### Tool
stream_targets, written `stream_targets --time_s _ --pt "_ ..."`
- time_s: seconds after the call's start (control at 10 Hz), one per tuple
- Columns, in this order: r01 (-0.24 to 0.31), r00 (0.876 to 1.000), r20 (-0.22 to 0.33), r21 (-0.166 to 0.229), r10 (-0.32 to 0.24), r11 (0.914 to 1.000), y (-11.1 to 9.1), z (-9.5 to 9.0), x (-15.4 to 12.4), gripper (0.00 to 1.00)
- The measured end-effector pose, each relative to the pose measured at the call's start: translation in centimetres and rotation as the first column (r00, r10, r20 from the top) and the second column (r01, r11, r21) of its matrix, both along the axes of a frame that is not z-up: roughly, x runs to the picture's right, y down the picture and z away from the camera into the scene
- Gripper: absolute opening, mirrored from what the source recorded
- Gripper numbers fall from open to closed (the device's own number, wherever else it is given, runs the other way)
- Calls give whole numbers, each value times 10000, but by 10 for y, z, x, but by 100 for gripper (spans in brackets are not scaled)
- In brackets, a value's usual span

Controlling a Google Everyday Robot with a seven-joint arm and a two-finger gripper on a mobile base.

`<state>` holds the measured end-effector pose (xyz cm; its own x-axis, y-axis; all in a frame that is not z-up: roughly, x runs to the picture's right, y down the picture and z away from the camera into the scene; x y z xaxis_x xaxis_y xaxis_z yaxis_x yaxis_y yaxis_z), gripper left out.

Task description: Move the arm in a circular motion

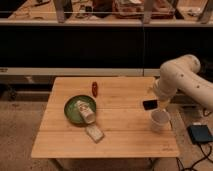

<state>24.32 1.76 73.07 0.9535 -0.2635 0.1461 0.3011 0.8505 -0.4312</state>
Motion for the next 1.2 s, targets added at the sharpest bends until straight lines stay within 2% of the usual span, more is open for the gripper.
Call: stream_targets --time_s 0.1,0.3,0.4,0.6,0.7,0.9,1.0,1.1,1.2 --pt "-269 9990 -372 -141 264 9995 -35 33 -16 65" --pt "-575 9946 -886 -306 546 9979 -80 76 -46 65" --pt "-585 9940 -947 -349 550 9977 -102 95 -72 65" --pt "-329 9964 -798 -439 293 9985 -130 113 -119 65" --pt "-59 9989 -466 -514 35 9987 -137 117 -148 65" --pt "404 9988 316 -668 -383 9970 -139 113 -189 65" --pt "781 9924 1017 -790 -699 9938 -134 104 -217 65" --pt "1210 9795 1721 -863 -1049 9889 -125 91 -238 65" --pt "1496 9673 2190 -847 -1281 9851 -116 80 -250 65"
